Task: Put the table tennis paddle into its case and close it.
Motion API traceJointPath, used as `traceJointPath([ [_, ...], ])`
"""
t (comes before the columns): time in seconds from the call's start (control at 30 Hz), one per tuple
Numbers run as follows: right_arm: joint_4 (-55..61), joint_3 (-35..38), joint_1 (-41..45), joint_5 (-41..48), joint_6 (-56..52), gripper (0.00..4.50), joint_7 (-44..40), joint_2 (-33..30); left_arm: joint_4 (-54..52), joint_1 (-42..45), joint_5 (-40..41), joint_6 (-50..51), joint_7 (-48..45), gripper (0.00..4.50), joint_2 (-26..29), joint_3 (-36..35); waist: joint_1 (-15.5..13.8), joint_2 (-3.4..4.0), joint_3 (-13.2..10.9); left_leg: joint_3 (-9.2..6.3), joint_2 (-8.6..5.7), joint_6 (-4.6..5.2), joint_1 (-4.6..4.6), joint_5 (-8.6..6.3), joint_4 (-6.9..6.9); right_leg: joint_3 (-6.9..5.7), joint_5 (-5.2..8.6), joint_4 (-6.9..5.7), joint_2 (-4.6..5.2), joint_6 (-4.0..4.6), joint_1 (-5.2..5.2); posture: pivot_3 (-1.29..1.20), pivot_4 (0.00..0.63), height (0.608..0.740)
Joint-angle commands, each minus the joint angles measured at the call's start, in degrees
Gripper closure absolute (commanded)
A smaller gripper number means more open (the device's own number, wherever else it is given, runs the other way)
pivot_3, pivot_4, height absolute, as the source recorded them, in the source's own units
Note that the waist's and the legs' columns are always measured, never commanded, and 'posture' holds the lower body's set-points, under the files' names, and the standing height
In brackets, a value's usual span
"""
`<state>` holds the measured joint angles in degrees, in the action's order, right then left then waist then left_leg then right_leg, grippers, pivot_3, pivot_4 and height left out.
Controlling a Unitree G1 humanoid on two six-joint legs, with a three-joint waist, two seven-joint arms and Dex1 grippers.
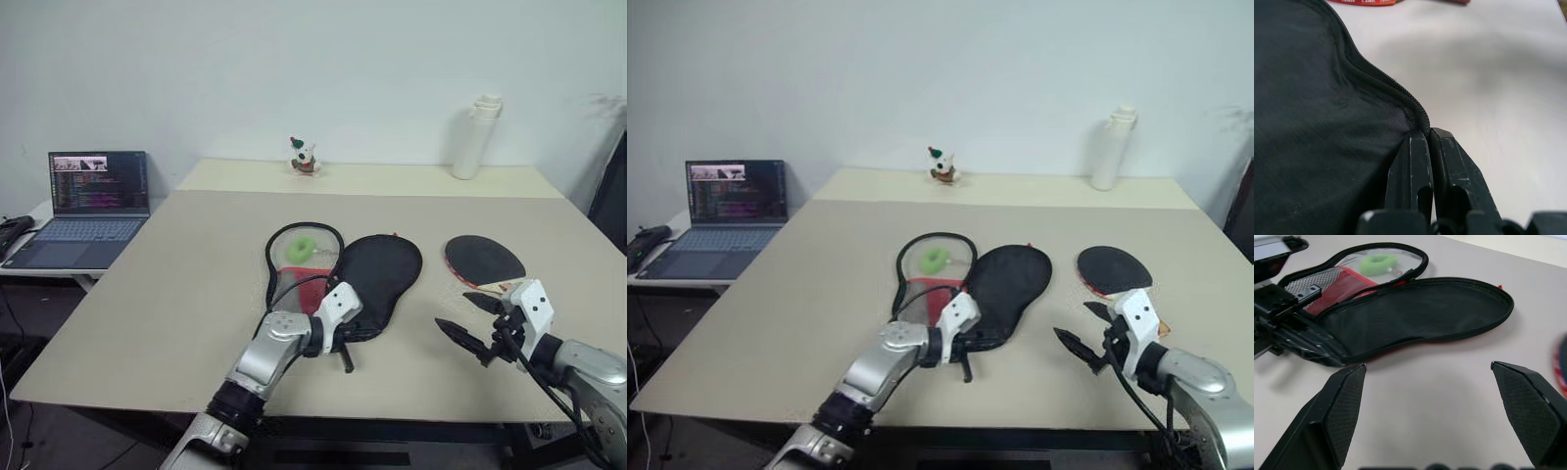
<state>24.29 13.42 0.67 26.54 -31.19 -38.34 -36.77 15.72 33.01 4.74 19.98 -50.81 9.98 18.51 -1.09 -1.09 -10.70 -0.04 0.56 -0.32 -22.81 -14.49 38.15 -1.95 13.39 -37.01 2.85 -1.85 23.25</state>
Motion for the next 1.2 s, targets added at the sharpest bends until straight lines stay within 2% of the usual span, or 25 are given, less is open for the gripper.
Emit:
traceJointPath([
  [0.03,1.79,1.81,0.33,0.66,0.66,0.00,0.24,-0.77,0.32,1.97,-0.04,0.43,0.27,4.46,-1.56,0.89,0.04,0.00,0.00,0.01,0.00,0.00,0.00,0.00,0.00,0.00,0.00,0.00,-0.03,0.00,0.00,0.00,0.150,0.740],
  [0.13,1.93,2.14,0.62,0.93,0.15,0.00,0.59,-0.79,0.86,2.33,-0.33,0.43,0.97,4.46,-2.02,0.84,0.05,0.00,0.00,0.02,0.03,0.00,-0.01,0.00,-0.02,0.01,0.01,0.02,-0.04,0.01,0.01,0.00,0.150,0.740],
  [0.17,1.94,2.29,0.75,1.02,-0.02,0.00,0.80,-0.75,0.87,2.39,-0.22,0.25,0.68,4.24,-1.96,0.84,0.03,0.00,0.00,0.01,0.02,0.00,-0.01,0.00,-0.02,0.01,0.01,0.02,-0.04,0.01,0.01,0.00,0.150,0.740],
  [0.27,1.94,2.51,1.15,1.44,-0.61,0.00,1.34,-0.56,0.34,2.34,0.15,0.15,0.36,3.46,-1.82,0.60,-0.02,0.00,0.00,0.01,0.00,0.00,-0.02,0.00,-0.01,0.02,0.00,0.03,0.00,0.01,0.01,0.00,0.150,0.740],
  [0.47,1.86,2.66,3.82,4.45,-6.18,0.00,4.52,0.60,-6.18,-0.44,1.83,3.10,-3.36,1.35,3.34,-0.19,0.39,0.01,0.01,-0.02,0.04,0.00,-0.01,0.00,-0.03,0.07,0.00,0.01,0.00,0.02,0.04,0.00,0.150,0.740],
  [0.57,2.02,2.80,5.07,6.45,-9.29,0.00,5.75,1.06,-10.15,-1.81,4.61,4.88,-5.62,1.35,5.97,-1.82,0.46,0.02,0.01,-0.08,0.05,0.00,0.00,0.00,-0.06,0.06,0.01,-0.01,0.00,0.05,0.04,0.00,0.150,0.740],
  [0.7,1.00,-0.50,8.19,6.11,-12.21,0.00,8.32,2.72,-15.94,-4.88,11.29,6.13,-11.64,1.35,13.81,-8.28,1.15,0.02,0.00,-0.06,0.06,0.00,0.00,0.00,-0.06,0.11,0.01,0.00,0.00,0.05,0.07,0.00,0.150,0.740],
  [1.0,-6.55,-8.17,14.32,2.92,-19.52,0.00,14.55,8.09,-12.91,-7.15,17.11,4.67,-15.47,1.35,26.48,-20.43,1.19,0.02,0.00,-0.06,0.06,0.00,-0.04,0.00,-0.07,0.10,0.03,0.00,0.01,0.11,0.14,0.00,0.150,0.740],
  [1.1,-8.30,-9.00,16.04,2.27,-20.33,0.00,15.78,9.66,-12.45,-7.52,17.94,4.34,-16.22,1.35,28.45,-21.94,1.11,0.02,0.00,-0.02,0.04,0.00,-0.04,0.00,-0.13,0.12,0.03,0.00,0.03,0.11,0.18,0.00,0.150,0.740],
  [1.2,-12.92,-9.34,19.64,1.71,-22.64,0.00,18.96,13.98,-11.93,-7.16,19.14,4.76,-16.29,1.35,29.83,-24.05,1.16,0.02,0.00,-0.02,0.05,0.00,-0.05,0.00,-0.11,0.10,0.03,-0.01,0.04,0.11,0.18,0.00,0.150,0.740],
])
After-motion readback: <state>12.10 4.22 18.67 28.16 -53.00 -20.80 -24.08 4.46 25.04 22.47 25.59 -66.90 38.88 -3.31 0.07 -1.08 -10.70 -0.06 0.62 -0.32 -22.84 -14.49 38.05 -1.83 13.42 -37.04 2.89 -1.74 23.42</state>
